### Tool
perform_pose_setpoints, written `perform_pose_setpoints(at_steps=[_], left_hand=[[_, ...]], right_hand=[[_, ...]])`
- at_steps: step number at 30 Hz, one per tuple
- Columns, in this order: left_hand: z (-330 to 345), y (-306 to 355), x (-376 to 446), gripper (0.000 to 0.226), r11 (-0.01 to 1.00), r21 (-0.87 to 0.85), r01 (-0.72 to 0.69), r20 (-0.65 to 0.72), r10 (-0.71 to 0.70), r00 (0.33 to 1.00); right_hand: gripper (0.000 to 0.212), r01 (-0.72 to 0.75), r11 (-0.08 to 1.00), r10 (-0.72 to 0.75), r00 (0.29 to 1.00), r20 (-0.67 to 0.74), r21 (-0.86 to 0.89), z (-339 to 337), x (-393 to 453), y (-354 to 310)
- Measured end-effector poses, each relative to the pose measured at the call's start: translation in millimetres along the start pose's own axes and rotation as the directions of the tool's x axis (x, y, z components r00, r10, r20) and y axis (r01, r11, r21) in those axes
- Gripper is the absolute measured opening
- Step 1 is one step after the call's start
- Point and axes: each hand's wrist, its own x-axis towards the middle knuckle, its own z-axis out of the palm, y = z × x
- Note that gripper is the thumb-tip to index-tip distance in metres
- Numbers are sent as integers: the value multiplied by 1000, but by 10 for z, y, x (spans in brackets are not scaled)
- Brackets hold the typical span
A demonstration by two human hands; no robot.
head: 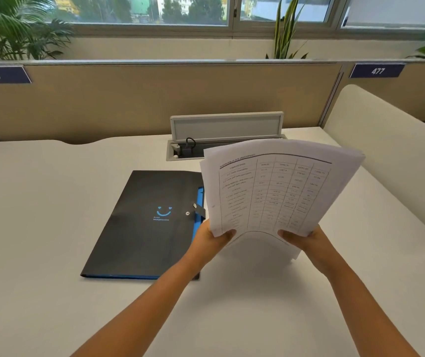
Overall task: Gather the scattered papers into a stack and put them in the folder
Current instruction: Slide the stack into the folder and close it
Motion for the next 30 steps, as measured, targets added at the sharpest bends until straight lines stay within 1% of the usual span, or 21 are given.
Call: perform_pose_setpoints(at_steps=[3, 6, 9, 14, 17, 20, 23, 26, 30], left_hand=[[-139, 74, 4, 38, 998, -42, -41, 26, 42, 999], [-275, 233, 39, 43, 994, -71, -78, 12, 79, 997], [-335, 424, 82, 49, 987, -75, -139, 12, 141, 990], [-337, 589, 126, 39, 974, -121, -190, -5, 191, 982], [-294, 555, 140, 33, 980, -100, -175, -11, 175, 985], [-247, 456, 151, 32, 988, -61, -144, -20, 143, 990], [-192, 304, 177, 25, 995, -31, -94, -56, 93, 994], [-138, 144, 211, 31, 999, -2, -41, -84, 41, 996], [-102, -42, 268, 35, 999, 40, 29, -105, -25, 994]], right_hand=[[45, 6, 1000, -6, 999, -33, -15, -30, -28, -59], [46, 39, 999, -42, 995, -94, -31, -66, -12, -217], [47, 121, 992, -123, 991, -52, -48, -74, 15, -399], [45, 165, 986, -166, 985, -39, -20, -71, 73, -553], [51, 167, 986, -167, 986, -10, 1, -52, 98, -532], [50, 135, 991, -135, 991, -14, -9, -16, 99, -441], [51, 128, 992, -129, 992, 6, 10, 26, 90, -345], [54, 104, 994, -104, 995, -2, 21, 48, 98, -248], [46, 46, 999, -46, 999, -9, -7, 52, 131, -83]])
